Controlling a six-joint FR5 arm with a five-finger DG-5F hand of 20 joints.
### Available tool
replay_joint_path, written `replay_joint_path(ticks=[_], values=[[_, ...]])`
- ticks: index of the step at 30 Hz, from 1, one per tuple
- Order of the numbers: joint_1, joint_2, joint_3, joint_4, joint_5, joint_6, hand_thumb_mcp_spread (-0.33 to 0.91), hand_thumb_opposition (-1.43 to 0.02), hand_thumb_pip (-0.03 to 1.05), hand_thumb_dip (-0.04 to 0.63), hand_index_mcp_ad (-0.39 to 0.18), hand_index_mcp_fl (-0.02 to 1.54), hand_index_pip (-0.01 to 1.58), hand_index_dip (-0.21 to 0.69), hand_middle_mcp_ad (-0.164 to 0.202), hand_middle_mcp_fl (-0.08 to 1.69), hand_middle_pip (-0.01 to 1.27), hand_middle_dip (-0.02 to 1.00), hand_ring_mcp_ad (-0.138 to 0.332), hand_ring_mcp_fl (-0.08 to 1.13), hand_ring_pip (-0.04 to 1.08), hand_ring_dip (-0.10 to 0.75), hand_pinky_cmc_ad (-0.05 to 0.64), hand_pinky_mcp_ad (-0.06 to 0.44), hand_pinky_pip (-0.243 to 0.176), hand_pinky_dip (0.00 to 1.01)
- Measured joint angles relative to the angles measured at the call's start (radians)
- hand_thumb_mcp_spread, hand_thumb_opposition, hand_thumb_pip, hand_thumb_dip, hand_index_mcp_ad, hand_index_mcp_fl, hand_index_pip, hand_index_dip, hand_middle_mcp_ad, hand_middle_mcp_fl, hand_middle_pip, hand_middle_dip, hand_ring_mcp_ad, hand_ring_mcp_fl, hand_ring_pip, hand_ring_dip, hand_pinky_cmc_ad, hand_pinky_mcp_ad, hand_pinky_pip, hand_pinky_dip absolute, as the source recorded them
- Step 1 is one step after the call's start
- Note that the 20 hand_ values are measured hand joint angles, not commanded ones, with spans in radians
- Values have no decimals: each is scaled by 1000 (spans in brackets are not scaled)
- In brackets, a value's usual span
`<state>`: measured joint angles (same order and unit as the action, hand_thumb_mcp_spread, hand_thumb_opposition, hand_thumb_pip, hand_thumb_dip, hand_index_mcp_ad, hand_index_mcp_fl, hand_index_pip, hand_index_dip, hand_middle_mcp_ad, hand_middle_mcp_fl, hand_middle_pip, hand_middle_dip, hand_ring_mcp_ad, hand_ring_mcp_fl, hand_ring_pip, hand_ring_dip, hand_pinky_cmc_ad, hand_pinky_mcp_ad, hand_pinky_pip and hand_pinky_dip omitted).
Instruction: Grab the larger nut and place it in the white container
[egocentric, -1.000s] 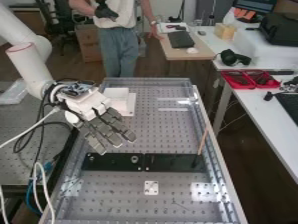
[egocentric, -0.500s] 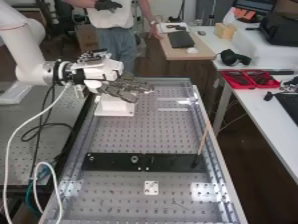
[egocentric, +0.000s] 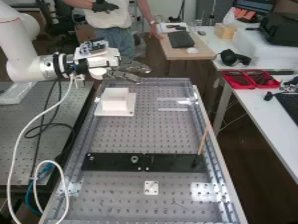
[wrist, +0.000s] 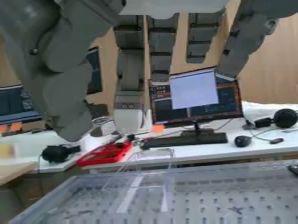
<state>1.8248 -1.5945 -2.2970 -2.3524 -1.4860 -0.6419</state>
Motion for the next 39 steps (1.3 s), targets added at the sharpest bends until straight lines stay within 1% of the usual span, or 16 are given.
replay_joint_path(ticks=[4,8,12,15,17,19,21,22,26,29,32,35,37,38,39], values=[[6,0,-15,3,-43,1,298,-810,681,265,2,433,1545,171,59,216,119,251,161,0,110,98,312,265,-12,332],[6,-17,-25,23,-73,15,298,-810,681,265,2,433,1545,171,59,216,119,251,161,0,106,98,312,265,-12,332],[0,-51,-25,44,-101,24,298,-810,681,265,2,436,1545,164,59,216,119,251,161,0,105,98,312,257,-12,332],[-5,-79,-23,61,-112,31,295,-810,681,265,2,449,1543,141,59,216,119,251,161,0,105,99,312,255,-12,332],[-7,-96,-23,77,-116,34,298,-810,681,265,2,449,1546,143,59,218,119,251,161,0,105,101,312,255,-12,332],[-9,-111,-24,91,-118,39,298,-810,681,265,2,449,1543,126,59,215,119,251,161,0,108,101,312,257,-12,332],[-10,-130,-25,109,-120,43,298,-810,681,265,2,449,1548,124,61,215,119,251,159,14,101,103,312,244,-12,332],[-11,-133,-25,111,-120,44,298,-810,681,265,2,449,1543,110,61,215,119,251,159,16,98,103,312,244,-12,332],[-17,-164,-32,130,-126,57,298,-810,682,265,2,450,1548,108,58,215,119,250,159,16,98,103,312,244,-12,332],[-18,-176,-38,140,-126,64,298,-810,682,265,2,452,1543,79,58,215,117,248,159,16,98,103,316,248,-10,340],[-16,-183,-43,144,-120,67,295,-810,693,265,2,452,1543,77,61,215,115,243,159,16,101,103,312,244,-10,349],[-6,-197,-48,146,-105,71,295,-810,693,265,2,452,1545,77,61,215,120,244,159,17,103,103,333,237,-10,356],[-3,-201,-47,140,-99,71,295,-810,693,265,2,452,1545,77,61,213,117,234,159,19,98,103,330,237,-12,361],[-2,-203,-47,132,-97,72,295,-810,693,265,2,452,1546,80,61,211,117,234,159,19,115,103,330,237,-10,360],[-1,-205,-45,123,-95,75,288,-810,693,265,2,452,1545,66,61,211,115,232,159,17,113,103,330,237,-10,360]])
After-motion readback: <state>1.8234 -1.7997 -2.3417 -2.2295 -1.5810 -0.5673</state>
